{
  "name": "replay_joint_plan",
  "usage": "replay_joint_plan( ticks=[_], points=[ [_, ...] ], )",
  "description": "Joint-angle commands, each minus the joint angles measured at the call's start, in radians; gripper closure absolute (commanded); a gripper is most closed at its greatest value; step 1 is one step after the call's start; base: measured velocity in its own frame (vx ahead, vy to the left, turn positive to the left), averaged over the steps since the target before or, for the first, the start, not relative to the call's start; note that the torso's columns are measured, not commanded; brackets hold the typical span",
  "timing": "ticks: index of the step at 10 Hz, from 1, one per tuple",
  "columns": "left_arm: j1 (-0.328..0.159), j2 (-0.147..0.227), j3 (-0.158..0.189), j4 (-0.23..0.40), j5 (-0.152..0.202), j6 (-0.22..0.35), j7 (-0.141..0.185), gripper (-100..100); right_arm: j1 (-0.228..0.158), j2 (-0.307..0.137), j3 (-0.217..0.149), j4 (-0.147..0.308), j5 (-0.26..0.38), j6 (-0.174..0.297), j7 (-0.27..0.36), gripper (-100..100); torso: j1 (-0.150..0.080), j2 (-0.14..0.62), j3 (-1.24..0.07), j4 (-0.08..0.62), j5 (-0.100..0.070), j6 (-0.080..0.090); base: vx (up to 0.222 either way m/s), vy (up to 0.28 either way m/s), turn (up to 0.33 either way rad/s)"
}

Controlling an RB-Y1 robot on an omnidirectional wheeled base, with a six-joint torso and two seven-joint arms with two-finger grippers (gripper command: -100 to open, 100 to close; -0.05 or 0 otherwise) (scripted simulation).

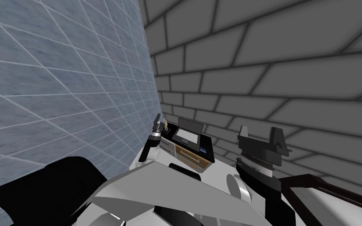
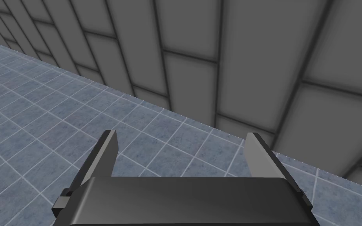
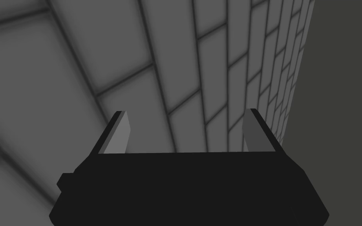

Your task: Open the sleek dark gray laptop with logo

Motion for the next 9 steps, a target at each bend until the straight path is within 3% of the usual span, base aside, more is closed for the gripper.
replay_joint_plan(
  ticks=[1,9],
  points=[
    [0.0,0.0,0.0,0.0,0.0,0.0,0.0,0,0.0,0.0,0.0,0.0,0.0,0.0,0.0,0,0.0,0.04,-0.082,0.041,0.0,0.0,0.0,0.0,0.0],
    [0.0,0.0,0.0,0.0,0.0,0.0,0.0,0,0.0,0.0,0.0,0.0,0.0,0.0,0.0,0,0.0,0.618,-1.234,0.617,0.0,0.0,0.0,0.0,0.0]
  ],
)
